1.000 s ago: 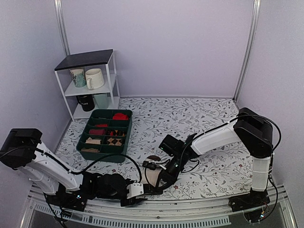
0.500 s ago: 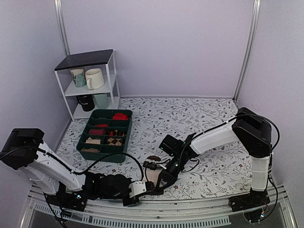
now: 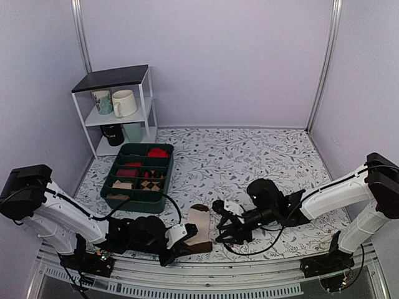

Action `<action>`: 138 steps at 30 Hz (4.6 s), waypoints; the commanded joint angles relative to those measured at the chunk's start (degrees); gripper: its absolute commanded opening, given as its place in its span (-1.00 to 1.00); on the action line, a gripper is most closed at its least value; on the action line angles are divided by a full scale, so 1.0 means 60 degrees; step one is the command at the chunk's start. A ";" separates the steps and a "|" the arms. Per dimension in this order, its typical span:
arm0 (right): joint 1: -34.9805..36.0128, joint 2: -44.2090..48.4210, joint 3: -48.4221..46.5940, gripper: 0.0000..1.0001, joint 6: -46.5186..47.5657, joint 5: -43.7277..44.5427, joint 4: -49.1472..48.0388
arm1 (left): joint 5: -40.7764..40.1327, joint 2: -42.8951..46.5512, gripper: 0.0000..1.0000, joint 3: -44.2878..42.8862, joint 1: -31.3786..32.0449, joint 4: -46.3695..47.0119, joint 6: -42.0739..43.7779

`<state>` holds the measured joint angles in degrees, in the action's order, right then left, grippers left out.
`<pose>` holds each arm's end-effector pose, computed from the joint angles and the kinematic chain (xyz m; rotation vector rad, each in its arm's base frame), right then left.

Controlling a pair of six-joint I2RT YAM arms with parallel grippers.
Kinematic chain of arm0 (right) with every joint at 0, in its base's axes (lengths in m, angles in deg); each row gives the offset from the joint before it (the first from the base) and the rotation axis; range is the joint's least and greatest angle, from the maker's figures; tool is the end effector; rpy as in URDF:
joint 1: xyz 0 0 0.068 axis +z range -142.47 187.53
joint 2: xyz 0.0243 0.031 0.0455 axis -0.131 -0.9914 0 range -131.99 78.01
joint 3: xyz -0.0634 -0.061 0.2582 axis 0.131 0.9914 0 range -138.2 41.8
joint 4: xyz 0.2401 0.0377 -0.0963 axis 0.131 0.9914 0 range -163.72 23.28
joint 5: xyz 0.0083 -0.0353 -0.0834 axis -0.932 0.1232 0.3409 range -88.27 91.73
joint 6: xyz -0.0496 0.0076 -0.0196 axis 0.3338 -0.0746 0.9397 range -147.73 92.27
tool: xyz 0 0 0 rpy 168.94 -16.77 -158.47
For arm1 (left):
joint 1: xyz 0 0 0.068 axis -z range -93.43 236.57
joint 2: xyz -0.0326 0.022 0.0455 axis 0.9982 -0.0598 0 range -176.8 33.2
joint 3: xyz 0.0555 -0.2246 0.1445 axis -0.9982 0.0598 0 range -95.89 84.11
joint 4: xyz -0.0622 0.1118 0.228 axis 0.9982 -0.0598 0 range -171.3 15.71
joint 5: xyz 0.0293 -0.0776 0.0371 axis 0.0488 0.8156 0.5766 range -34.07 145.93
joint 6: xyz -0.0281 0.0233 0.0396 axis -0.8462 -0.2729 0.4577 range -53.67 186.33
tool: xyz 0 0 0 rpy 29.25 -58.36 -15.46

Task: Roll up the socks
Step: Roll the sock at the center of the board.

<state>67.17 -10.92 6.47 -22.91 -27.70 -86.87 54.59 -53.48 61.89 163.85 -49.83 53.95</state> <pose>0.1308 0.2579 0.1478 -1.5174 1.8646 1.0635 0.0554 -0.2421 0.1115 1.2751 2.0296 -0.7682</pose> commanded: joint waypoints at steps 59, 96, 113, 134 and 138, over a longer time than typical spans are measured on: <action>0.0347 -0.3948 -0.2536 -0.93 -0.0433 -0.2028 0.2656 | -0.2200 0.3686 0.28 0.1799 0.1232 0.0674 0.2005; -0.0111 -0.3871 -0.3218 -0.35 -0.1178 -0.1763 0.3299 | -0.1595 -0.0357 -1.00 -0.0262 0.1341 -0.0525 0.1293; 0.1061 -0.0426 0.0640 -0.02 0.2430 0.0593 -0.3011 | 0.1760 -0.0892 -1.00 -0.0275 -0.0338 -0.1228 -0.0458; 0.1702 -0.1989 0.0040 0.14 0.2888 0.1608 -0.2193 | 0.2237 -0.1111 -1.00 -0.0196 -0.0592 -0.1095 -0.0768; 0.1714 -0.2055 -0.0090 -0.17 0.2823 0.1702 -0.2024 | 0.2276 -0.1151 -1.00 -0.0168 -0.0590 -0.1013 -0.0827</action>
<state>76.98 -21.34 7.63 -5.66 -19.18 -100.73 65.82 -57.63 58.74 160.42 -48.51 50.04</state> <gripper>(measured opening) 0.489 0.045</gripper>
